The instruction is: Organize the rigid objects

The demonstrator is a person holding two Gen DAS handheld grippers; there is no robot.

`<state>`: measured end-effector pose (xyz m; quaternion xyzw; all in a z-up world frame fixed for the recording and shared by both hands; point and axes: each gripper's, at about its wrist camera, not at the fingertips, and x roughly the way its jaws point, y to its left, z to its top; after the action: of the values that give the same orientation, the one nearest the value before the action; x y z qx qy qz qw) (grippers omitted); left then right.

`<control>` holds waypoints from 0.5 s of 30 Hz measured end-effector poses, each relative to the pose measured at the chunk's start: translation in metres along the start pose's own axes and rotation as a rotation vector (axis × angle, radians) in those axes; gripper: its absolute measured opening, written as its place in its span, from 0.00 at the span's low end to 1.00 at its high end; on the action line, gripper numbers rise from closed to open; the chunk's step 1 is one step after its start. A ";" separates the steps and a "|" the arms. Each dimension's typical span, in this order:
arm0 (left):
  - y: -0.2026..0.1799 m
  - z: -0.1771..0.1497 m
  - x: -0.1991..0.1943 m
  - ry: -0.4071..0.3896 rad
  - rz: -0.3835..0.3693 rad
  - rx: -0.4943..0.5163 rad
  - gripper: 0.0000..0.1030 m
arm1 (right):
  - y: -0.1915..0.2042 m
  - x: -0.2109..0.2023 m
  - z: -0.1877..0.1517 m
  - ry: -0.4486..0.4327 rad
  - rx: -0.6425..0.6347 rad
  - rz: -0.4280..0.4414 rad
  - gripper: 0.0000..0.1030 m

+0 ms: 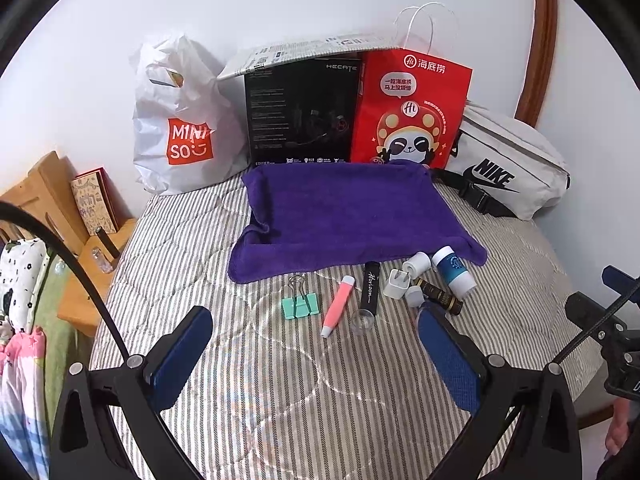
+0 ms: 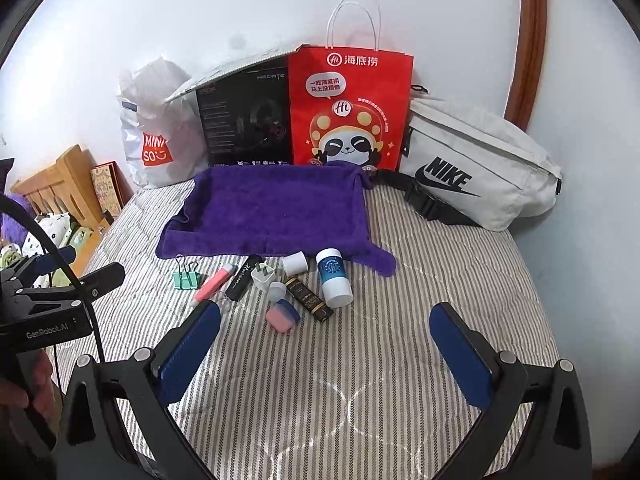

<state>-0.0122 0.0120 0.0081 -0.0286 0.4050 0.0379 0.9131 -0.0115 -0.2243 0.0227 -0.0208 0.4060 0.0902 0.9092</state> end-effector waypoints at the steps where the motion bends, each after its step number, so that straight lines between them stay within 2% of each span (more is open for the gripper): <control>1: 0.000 0.000 0.000 0.002 -0.001 0.000 1.00 | 0.000 0.000 0.000 0.000 0.000 0.001 1.00; 15: 0.002 0.002 -0.001 0.007 -0.004 0.011 1.00 | 0.003 0.000 -0.003 0.005 0.008 0.012 1.00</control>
<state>-0.0114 0.0138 0.0108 -0.0242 0.4083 0.0338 0.9119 -0.0140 -0.2213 0.0208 -0.0147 0.4089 0.0941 0.9076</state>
